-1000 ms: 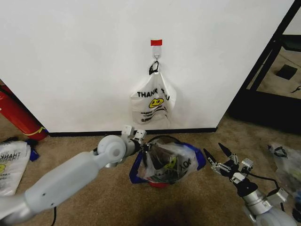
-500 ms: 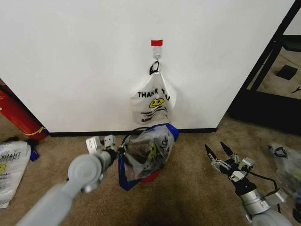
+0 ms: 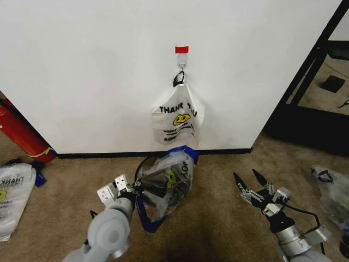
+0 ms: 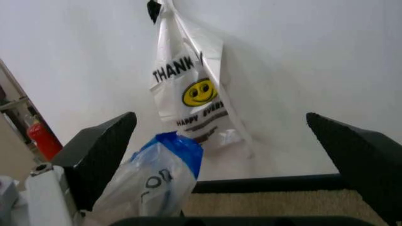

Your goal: Pick up the garbage bag from the wall and place it over the trash bin.

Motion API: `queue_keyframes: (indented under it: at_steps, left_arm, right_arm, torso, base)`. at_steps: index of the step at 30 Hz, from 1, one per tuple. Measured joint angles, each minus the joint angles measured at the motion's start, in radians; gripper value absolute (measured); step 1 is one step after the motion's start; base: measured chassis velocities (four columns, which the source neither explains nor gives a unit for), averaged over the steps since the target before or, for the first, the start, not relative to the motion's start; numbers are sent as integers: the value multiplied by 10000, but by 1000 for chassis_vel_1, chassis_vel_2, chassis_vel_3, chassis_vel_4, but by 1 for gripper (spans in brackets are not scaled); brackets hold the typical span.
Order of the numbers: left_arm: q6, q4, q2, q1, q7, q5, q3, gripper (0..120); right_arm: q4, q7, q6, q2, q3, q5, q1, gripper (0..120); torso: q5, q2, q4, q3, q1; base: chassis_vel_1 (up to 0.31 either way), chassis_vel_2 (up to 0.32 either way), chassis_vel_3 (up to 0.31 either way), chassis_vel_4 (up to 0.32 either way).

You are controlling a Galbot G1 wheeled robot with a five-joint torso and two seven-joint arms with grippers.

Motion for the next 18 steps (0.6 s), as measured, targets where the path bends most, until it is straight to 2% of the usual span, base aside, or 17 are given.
queue_keyframes:
  at_steps: [2, 8, 18]
  left_arm:
    - [-158, 202, -327, -58, -40, 257, 147, 2]
    - [-312, 543, -676, -385, -56, 210, 201, 2]
    - [-714, 1219, -810, -1001, 105, -567, 291, 2]
  right_arm:
    - [71, 19, 2, -3, 43, -23, -89, 100]
    - [232, 79, -23, -5, 92, -107, -212, 100]
    - [289, 116, -128, -25, 72, -187, -260, 100]
  torso:
    - [-2, 0, 1, 0, 0]
    - [-1, 0, 0, 0, 0]
    - [-1, 0, 0, 1, 1]
  base:
    - [0, 0, 0, 0]
    - [0, 0, 0, 0]
    - [0, 0, 0, 0]
